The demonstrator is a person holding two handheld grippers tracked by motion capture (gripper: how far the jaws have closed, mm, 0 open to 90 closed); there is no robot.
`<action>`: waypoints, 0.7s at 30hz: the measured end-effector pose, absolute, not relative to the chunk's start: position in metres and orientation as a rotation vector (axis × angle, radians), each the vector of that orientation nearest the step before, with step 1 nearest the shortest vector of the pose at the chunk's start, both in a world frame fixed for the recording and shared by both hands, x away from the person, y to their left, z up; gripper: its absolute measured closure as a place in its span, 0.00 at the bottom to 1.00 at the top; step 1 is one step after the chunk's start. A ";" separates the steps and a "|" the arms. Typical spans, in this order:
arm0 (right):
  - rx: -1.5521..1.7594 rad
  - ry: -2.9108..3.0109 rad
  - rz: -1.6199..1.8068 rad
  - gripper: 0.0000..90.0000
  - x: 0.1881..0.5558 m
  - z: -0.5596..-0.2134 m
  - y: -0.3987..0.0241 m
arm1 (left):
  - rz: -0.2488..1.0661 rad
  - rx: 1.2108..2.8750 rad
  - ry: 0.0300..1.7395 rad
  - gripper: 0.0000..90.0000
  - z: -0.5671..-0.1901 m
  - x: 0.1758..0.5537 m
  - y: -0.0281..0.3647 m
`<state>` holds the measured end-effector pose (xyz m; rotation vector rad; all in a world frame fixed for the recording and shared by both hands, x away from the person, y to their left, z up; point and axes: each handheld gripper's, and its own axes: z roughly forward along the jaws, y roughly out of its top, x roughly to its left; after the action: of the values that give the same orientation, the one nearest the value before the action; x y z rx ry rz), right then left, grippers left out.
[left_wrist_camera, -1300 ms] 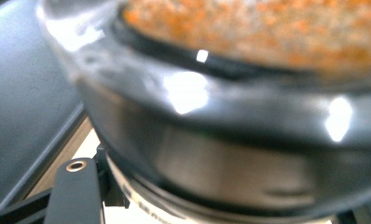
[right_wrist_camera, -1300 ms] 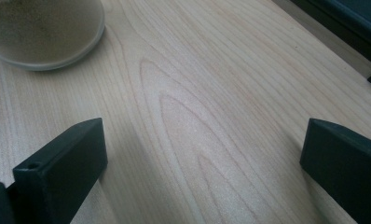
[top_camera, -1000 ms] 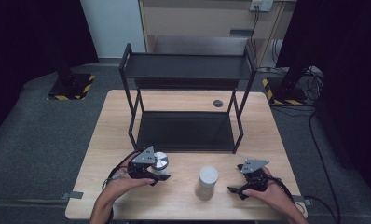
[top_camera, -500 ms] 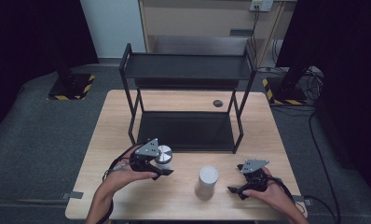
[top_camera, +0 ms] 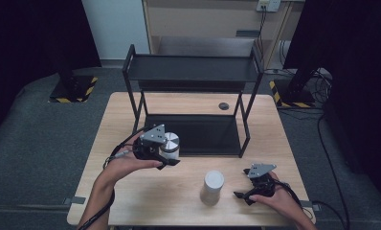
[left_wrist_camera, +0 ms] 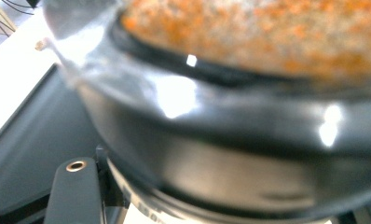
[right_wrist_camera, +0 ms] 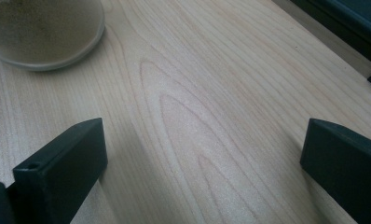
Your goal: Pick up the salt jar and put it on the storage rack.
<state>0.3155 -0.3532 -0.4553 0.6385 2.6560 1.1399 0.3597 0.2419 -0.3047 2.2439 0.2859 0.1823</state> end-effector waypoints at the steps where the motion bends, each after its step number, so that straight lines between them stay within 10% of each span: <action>1: 0.639 2.656 1.140 0.02 0.315 -0.455 -0.353 | 0.182 2.246 0.287 0.33 -0.302 0.361 0.241; 21: 0.645 2.652 1.141 0.02 0.314 -0.455 -0.353 | 0.182 2.250 0.246 0.33 -0.246 0.387 0.228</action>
<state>0.3144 -0.3529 -0.4555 0.6445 2.6523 1.1406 0.3870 0.2279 -0.2461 2.2496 0.2464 0.1824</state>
